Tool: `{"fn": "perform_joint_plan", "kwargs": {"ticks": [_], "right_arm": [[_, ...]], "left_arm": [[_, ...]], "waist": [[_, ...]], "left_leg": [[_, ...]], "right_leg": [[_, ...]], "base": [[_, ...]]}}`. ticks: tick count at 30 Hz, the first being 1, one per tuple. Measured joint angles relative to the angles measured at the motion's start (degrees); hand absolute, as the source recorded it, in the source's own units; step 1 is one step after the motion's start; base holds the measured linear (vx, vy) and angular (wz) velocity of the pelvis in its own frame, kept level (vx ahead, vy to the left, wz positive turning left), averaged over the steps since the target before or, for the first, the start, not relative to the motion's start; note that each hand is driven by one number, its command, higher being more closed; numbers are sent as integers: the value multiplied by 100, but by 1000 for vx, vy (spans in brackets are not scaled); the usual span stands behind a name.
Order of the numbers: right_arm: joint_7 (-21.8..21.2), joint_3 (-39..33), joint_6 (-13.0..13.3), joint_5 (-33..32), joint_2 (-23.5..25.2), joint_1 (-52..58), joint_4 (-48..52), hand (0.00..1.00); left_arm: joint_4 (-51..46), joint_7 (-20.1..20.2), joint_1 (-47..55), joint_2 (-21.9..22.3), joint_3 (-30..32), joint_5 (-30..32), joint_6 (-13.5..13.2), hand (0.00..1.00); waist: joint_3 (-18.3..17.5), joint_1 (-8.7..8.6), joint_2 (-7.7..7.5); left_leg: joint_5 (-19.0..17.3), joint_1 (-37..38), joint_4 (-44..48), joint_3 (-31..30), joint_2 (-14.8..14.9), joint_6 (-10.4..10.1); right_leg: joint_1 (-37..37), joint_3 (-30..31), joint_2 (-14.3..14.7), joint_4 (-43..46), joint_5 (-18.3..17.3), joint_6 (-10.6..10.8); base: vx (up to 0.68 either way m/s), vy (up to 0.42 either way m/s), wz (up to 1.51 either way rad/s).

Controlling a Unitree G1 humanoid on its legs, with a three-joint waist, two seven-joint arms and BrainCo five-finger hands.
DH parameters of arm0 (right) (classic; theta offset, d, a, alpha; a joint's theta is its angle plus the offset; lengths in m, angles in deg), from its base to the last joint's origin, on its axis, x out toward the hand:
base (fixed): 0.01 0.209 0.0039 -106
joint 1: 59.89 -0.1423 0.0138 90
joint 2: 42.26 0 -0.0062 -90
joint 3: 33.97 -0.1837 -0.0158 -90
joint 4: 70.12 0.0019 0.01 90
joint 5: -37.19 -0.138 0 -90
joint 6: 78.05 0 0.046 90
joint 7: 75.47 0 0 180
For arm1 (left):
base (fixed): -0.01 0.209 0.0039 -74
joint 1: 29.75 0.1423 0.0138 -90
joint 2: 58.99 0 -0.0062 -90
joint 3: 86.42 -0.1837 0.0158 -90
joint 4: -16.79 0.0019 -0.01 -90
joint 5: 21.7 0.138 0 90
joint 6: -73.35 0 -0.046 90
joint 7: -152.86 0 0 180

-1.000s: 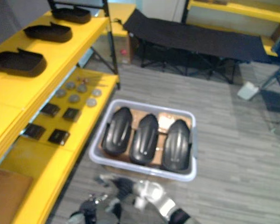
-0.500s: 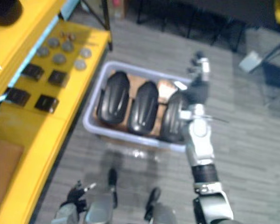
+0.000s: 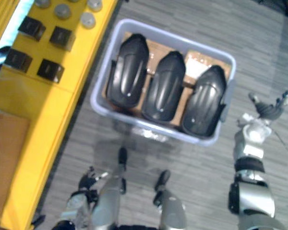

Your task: Walk over and take plastic housings, then place them on the shelf

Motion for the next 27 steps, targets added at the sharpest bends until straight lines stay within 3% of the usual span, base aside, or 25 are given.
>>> {"fn": "perform_joint_plan", "kwargs": {"ticks": [1, 6, 9, 18, 25, 26, 27], "right_arm": [[-154, 174, -165, -91, -175, -101, -315, 0], [-420, 217, -399, -132, -370, -278, -787, 0], [-588, 362, -571, -110, -381, -379, -931, 0], [-1033, 857, -1117, 379, -455, -437, -887, 0], [-1217, 1187, -1177, 784, -463, -503, -869, 0], [-1213, 1240, -1215, 893, -467, -535, -866, 100], [-1212, 1256, -1250, 916, -471, -554, -866, 100]], "left_arm": [[69, 6, -65, 9, -25, -113, -2, 0], [88, 83, -125, 195, -213, -377, -98, 0], [86, 167, -137, 256, -278, -439, -135, 0], [38, 287, -173, 407, -425, -450, -170, 0], [40, 286, -172, 409, -451, -618, -213, 0], [40, 286, -172, 409, -451, -626, -212, 0], [41, 286, -172, 410, -451, -634, -212, 0]], "waist": [[50, 10, 94], [129, 17, 421], [127, 18, 523], [122, 2, 569], [122, 22, 571], [122, 23, 571], [122, 23, 571]], "left_leg": [[3, -3, -8, -55, -35, 13], [33, -128, -19, -130, -104, 124], [57, -189, -6, -140, -120, 149], [98, -200, 1, -238, -182, 184], [129, -256, -3, -276, -192, 164], [136, -283, -3, -282, -189, 161], [139, -287, -4, -283, -190, 163]], "right_leg": [[-1, 0, -48, 16, -1, 0], [-133, -3, -95, 96, -9, 11], [-198, -2, -116, 132, -23, 30], [-289, -12, -203, 457, -221, -14], [-407, -13, -247, 647, -365, 7], [-437, -16, -246, 661, -366, 6], [-443, -16, -247, 666, -366, 6]], "base": [[-13, 38, 9], [-27, 34, 7], [-11, 5, 0], [-5, 2, 6], [-5, -12, 2], [-9, -33, 2], [0, 0, 0]]}}
